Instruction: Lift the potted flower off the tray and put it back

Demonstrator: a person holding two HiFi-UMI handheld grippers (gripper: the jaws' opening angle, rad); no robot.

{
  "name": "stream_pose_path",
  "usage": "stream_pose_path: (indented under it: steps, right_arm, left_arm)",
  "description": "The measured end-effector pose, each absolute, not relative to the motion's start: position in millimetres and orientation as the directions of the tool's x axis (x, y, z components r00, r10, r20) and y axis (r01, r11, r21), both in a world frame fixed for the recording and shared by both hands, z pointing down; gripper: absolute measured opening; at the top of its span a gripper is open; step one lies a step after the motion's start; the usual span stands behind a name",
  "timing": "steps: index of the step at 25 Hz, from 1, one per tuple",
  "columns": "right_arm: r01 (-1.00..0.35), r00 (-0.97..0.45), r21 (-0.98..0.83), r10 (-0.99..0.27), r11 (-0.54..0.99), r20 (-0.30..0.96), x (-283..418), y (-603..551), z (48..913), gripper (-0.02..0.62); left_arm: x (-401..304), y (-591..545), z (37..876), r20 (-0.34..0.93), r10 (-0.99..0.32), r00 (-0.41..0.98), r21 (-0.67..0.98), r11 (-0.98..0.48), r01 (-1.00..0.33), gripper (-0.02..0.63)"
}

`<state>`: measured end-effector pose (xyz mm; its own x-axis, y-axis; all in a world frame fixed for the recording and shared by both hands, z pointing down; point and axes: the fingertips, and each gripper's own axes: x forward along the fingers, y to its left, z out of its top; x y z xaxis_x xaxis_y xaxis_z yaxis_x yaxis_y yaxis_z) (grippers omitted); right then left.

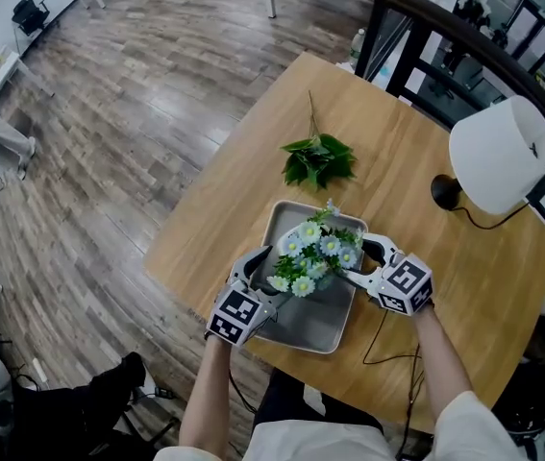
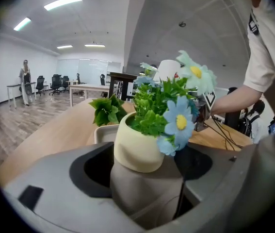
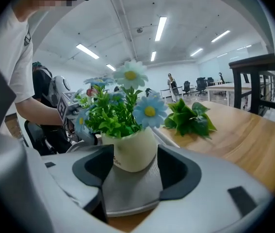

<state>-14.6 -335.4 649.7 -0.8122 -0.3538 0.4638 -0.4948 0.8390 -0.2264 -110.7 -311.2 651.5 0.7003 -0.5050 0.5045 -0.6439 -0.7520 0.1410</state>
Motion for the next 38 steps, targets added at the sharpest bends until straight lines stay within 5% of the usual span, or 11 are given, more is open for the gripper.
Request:
stream_pose_path:
  steps: [8,38]
  right_arm:
    - [-0.436,-0.840,-0.255,-0.289,0.863,0.458,-23,-338,661,0.310]
    - [-0.470,-0.800,-0.173,-0.335,0.866,0.499,-35,-329,655,0.273]
  left_arm:
    - [-100,-323,659,0.500,-0.420,0.757,0.178,-0.806,-0.564,0.425]
    - [-97,-330,654,0.478,-0.444,0.758,0.184,-0.793,-0.580,0.425]
